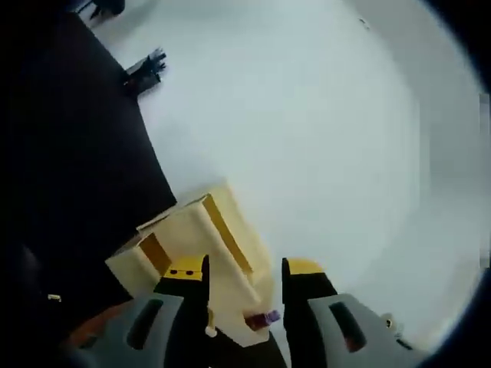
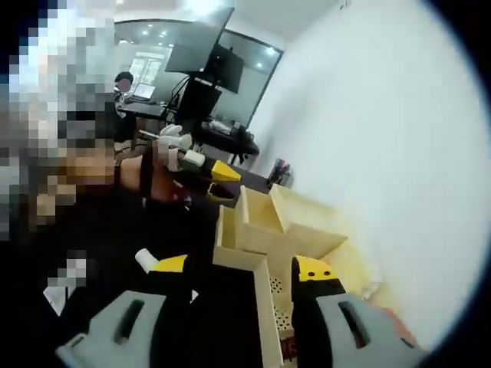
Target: Open the drawer, pick up the cosmetic bottles from the table one by one, place them into the drawer, release the gripper, close the drawer, and move the gripper away
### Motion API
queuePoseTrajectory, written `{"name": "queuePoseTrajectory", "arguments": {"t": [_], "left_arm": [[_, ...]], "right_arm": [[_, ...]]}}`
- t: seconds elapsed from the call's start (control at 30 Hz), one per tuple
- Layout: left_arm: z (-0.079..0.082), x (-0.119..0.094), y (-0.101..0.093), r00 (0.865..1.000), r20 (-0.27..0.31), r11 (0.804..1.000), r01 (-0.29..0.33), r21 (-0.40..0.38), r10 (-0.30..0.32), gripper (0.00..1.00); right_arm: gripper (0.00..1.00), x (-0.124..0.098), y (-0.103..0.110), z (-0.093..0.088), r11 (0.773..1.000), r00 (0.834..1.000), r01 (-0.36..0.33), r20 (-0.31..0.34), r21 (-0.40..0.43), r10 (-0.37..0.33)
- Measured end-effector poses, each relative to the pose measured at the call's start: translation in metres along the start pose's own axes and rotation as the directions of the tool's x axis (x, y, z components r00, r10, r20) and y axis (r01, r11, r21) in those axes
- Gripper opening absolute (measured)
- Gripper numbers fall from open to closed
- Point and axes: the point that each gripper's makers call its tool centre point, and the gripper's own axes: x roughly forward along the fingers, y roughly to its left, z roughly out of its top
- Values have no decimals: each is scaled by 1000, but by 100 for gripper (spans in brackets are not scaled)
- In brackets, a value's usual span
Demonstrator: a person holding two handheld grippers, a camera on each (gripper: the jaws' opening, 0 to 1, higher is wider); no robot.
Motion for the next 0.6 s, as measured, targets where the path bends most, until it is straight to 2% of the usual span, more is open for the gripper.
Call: {"name": "queuePoseTrajectory", "arguments": {"t": [0.17, 0.37, 0.6], "left_arm": [[-1, 6, -1, 1000, 5, 998, 10, -60, -10, 40], [-1, 9, 2, 1000, 12, 996, 1, -94, 0, 40], [-4, 12, 10, 999, 25, 994, -31, -109, 34, 32]], "right_arm": [[48, 0, -2, 1, 1000, 1000, -4, 2, -5, 4], [48, 2, -3, 1, 1000, 1000, -10, 0, -10, 10], [48, 3, 2, -2, 1000, 1000, -21, -14, -20, 20]]}}
